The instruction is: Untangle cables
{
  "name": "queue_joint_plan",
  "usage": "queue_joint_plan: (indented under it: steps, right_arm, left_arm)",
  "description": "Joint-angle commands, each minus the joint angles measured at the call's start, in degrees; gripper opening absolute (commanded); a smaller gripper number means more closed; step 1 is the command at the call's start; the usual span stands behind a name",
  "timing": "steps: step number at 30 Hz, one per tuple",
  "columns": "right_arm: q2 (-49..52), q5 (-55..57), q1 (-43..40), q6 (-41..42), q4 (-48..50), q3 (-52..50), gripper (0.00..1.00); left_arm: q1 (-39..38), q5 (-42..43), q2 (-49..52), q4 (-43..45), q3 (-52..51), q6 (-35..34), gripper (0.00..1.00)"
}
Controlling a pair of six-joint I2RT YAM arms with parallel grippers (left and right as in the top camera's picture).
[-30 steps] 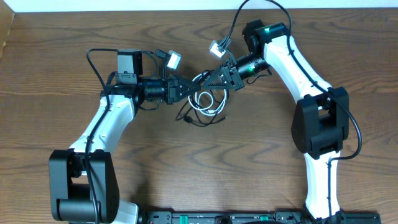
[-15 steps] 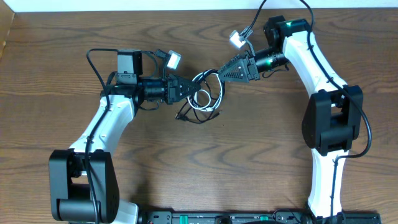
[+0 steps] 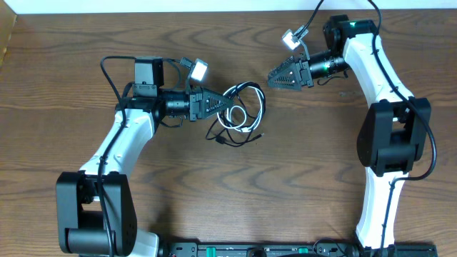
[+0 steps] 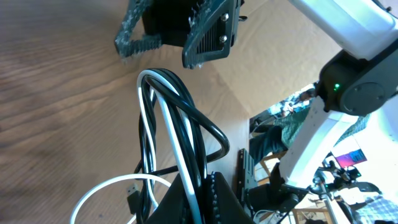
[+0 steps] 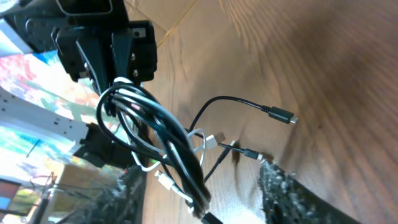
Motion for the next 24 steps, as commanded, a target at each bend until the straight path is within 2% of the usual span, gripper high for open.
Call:
queue_joint_plan:
  steps: [1,6,14,16,17,18,19,20,21,24]
  right_arm:
    - [-0.04,-1.33,1.33,-0.24,-1.53,0.35,0.59]
    - [-0.04,-1.14,3.98,-5.92,-5.68,0.35,0.54]
    - [-0.04,0.07,5.29,-7.06,-5.35,0.35,0.03]
    - [-0.04,0.15,5.25,-7.04,-4.42,0.35,0.01]
    - [-0.04,0.50,5.25,-7.06,-4.20,0.35,0.01]
    - [-0.04,1.66,5.25,-7.04,-3.82,0.35,0.01]
    - [-0.04,2.27,5.25,-7.02,-3.61,0.35,0.01]
    - [-0.04,2.75,5.09,-7.02,-3.54,0.35,0.01]
    - [-0.04,2.82,4.81,-6.97,-3.54,0.35,0.01]
    - [-0.04,1.44,3.63,-6.05,-3.50,0.35,0.01]
  left_arm:
    - [0.20,3.74,-0.68,0.35,0.13,-0.04,0.07]
    - [0.20,3.72,-0.66,2.08,0.13,-0.07,0.07]
    - [0.20,3.65,-0.66,2.67,0.13,-0.07,0.07]
    - [0.20,2.14,-0.66,2.67,0.13,-0.09,0.09]
    - [0.20,0.31,-0.66,2.62,0.13,-0.17,0.14]
    - [0.22,-2.05,-0.66,2.62,0.13,-0.90,0.29]
    - [0.26,-3.98,-0.68,2.62,0.13,-1.77,0.38]
    - [0.37,-6.21,-0.66,2.67,0.13,-3.15,0.44]
    - [0.55,-8.66,-0.68,2.67,0.13,-5.44,0.49]
    - [0.63,-11.34,-0.68,2.60,0.13,-10.71,0.49]
